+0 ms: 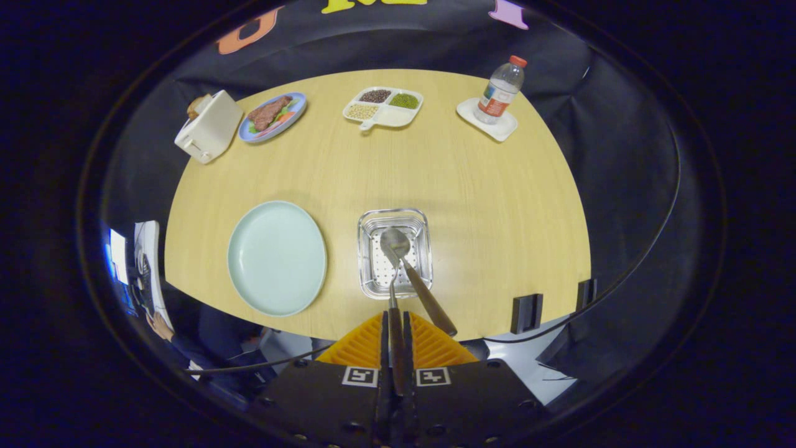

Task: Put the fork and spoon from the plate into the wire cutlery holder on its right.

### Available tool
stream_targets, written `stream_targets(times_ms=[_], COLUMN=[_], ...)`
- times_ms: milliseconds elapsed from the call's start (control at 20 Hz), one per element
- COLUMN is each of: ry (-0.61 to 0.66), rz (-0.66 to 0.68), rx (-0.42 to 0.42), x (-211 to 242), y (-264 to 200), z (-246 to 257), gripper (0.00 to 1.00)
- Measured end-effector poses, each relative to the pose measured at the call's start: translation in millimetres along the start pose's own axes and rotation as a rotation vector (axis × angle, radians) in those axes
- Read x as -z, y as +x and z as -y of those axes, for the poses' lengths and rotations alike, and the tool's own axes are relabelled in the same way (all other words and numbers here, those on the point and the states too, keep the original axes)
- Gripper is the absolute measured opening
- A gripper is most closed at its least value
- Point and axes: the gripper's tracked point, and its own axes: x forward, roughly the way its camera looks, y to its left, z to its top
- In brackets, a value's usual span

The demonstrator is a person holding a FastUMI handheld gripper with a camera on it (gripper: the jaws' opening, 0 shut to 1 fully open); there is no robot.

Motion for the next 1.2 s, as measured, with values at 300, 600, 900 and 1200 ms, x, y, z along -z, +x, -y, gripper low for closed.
stream_targets(times_ms=[300,600,900,1200], ry=[0.0,0.05,0.108,0.184], rz=[0.038,0.139,0.343,0.604], rx=[-0.048,-0.069,-0.061,-0.113], x=[-4,-8,-8,2], y=[-12,-34,-75,-104], z=[-9,-14,-18,-32], gripper=[0.31,0.88,0.97,0.97])
